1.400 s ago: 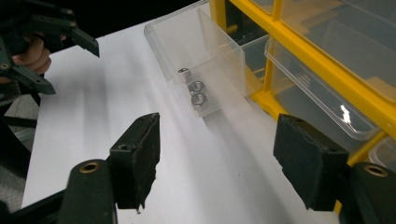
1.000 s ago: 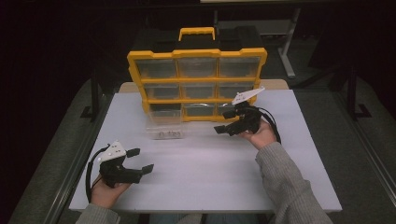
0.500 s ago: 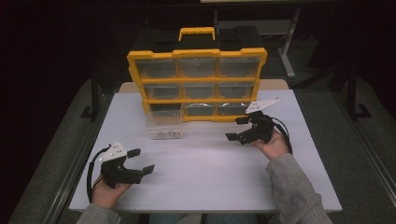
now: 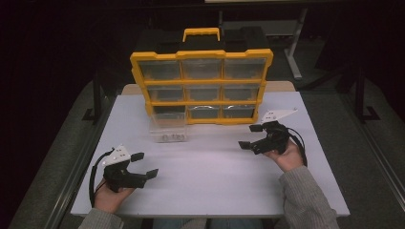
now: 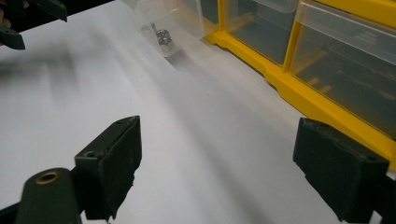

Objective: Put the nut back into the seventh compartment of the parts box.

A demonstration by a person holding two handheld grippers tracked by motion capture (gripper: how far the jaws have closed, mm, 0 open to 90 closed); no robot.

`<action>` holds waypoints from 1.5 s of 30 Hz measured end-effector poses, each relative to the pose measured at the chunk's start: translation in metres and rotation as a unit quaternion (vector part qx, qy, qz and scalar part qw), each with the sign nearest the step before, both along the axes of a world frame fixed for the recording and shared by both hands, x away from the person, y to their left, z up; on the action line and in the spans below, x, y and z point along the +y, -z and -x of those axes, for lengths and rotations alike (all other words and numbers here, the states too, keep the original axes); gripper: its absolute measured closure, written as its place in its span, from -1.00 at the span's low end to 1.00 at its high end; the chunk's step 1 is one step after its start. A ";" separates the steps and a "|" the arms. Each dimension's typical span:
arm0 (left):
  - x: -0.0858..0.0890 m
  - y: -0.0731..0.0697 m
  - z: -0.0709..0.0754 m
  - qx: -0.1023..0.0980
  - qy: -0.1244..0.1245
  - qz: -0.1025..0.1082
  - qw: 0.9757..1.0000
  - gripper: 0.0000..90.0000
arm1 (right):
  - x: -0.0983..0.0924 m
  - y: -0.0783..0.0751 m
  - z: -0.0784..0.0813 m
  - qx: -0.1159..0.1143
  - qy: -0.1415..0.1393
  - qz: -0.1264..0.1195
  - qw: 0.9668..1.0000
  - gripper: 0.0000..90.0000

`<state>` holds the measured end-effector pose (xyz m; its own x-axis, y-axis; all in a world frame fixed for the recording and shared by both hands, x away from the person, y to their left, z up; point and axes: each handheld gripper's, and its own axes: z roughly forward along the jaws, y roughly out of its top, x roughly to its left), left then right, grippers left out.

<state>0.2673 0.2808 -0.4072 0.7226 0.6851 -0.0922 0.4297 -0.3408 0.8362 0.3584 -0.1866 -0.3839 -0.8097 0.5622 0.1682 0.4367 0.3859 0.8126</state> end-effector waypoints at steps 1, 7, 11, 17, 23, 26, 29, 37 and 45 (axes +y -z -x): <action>0.000 0.000 0.000 0.001 -0.001 0.001 1.000 -0.66 | -0.001 0.001 0.001 0.000 0.002 0.000 1.000 -0.68; 0.001 0.000 0.000 -0.001 0.001 -0.001 1.000 -0.66 | -0.009 0.006 0.008 0.004 0.010 0.004 1.000 -0.68; 0.001 0.001 0.000 -0.001 0.001 0.000 1.000 -0.66 | -0.015 0.010 0.014 0.002 0.015 0.007 1.000 -0.68; 0.001 0.001 0.000 0.001 -0.001 0.000 1.000 -0.66 | -0.024 0.019 0.021 0.003 0.026 0.012 1.000 -0.68; 0.002 0.002 0.000 0.002 -0.004 0.004 1.000 -0.66 | -0.032 0.026 0.029 0.004 0.043 0.014 0.999 -0.68; 0.003 0.003 -0.001 0.002 -0.002 0.002 1.000 -0.66 | -0.037 0.030 0.035 0.001 0.050 0.016 0.999 -0.68; 0.002 0.004 0.000 0.003 0.002 0.005 1.000 -0.65 | -0.043 0.035 0.040 0.000 0.056 0.011 0.998 -0.68; 0.003 0.006 0.000 0.004 0.007 0.002 1.000 -0.65 | -0.054 0.040 0.050 -0.002 0.066 0.005 0.998 -0.68; 0.003 0.010 0.003 0.003 0.010 -0.001 1.000 -0.65 | -0.062 0.042 0.061 -0.009 0.074 -0.003 0.997 -0.68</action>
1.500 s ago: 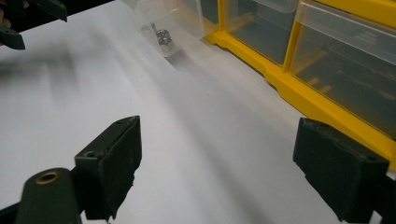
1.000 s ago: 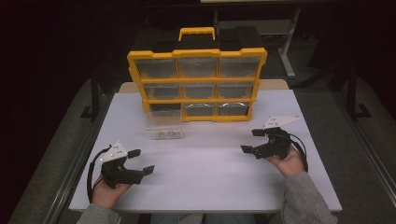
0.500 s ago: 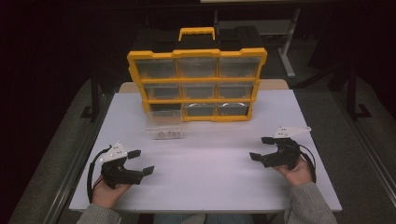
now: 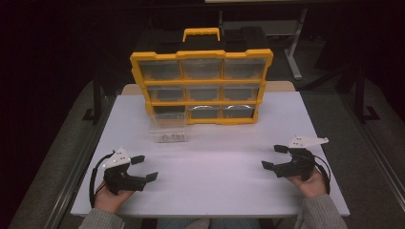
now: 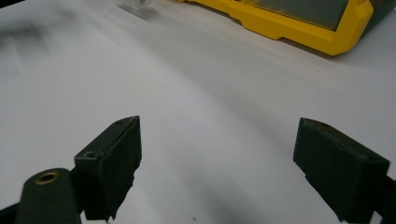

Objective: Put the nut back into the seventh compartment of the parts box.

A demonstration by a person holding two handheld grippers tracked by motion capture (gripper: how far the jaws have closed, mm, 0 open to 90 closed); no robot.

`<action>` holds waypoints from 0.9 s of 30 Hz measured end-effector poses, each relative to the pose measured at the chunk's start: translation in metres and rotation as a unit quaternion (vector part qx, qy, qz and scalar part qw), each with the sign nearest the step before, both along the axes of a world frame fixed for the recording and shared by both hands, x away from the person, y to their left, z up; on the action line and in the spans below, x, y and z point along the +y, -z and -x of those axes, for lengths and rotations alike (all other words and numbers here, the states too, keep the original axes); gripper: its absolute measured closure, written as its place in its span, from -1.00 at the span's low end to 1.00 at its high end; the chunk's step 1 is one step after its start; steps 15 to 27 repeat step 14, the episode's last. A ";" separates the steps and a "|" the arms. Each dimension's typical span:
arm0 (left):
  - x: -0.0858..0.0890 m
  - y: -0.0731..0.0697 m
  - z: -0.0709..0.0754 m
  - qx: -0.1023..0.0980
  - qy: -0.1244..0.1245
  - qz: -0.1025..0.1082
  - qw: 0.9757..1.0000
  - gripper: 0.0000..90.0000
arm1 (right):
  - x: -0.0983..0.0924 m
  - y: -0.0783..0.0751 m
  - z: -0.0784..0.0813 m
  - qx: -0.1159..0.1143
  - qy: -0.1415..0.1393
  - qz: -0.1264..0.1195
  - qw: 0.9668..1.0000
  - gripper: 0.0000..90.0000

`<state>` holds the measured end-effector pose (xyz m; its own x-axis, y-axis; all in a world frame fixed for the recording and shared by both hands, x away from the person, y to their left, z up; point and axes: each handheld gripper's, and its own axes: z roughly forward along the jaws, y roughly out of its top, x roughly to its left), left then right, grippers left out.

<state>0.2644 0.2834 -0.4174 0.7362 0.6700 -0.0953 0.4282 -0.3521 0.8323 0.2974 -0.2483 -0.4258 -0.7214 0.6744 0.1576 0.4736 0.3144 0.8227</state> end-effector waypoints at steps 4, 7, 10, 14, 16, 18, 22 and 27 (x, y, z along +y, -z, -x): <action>0.001 0.000 0.000 -0.002 0.001 -0.002 1.000 -0.65 | -0.003 0.002 0.003 0.005 0.001 -0.001 1.000 -0.68; 0.001 0.001 0.000 -0.002 0.002 0.000 1.000 -0.65 | -0.006 0.005 0.006 0.008 0.000 0.001 1.000 -0.68; 0.000 0.001 0.000 0.000 -0.001 0.001 1.000 -0.65 | -0.008 0.007 0.007 0.008 0.000 0.002 1.000 -0.68; -0.001 0.001 0.000 0.003 -0.003 -0.003 1.000 -0.65 | -0.007 0.010 0.006 0.012 0.001 0.006 1.000 -0.68; -0.001 0.001 0.000 0.003 -0.003 -0.003 1.000 -0.65 | -0.007 0.010 0.006 0.012 0.001 0.006 1.000 -0.68; -0.001 0.001 0.000 0.003 -0.003 -0.003 1.000 -0.65 | -0.007 0.010 0.006 0.012 0.001 0.006 1.000 -0.68; -0.001 0.001 0.000 0.003 -0.003 -0.003 1.000 -0.65 | -0.007 0.010 0.006 0.012 0.001 0.006 1.000 -0.68; -0.001 0.001 0.000 0.003 -0.003 -0.003 1.000 -0.65 | -0.007 0.010 0.006 0.012 0.001 0.006 1.000 -0.68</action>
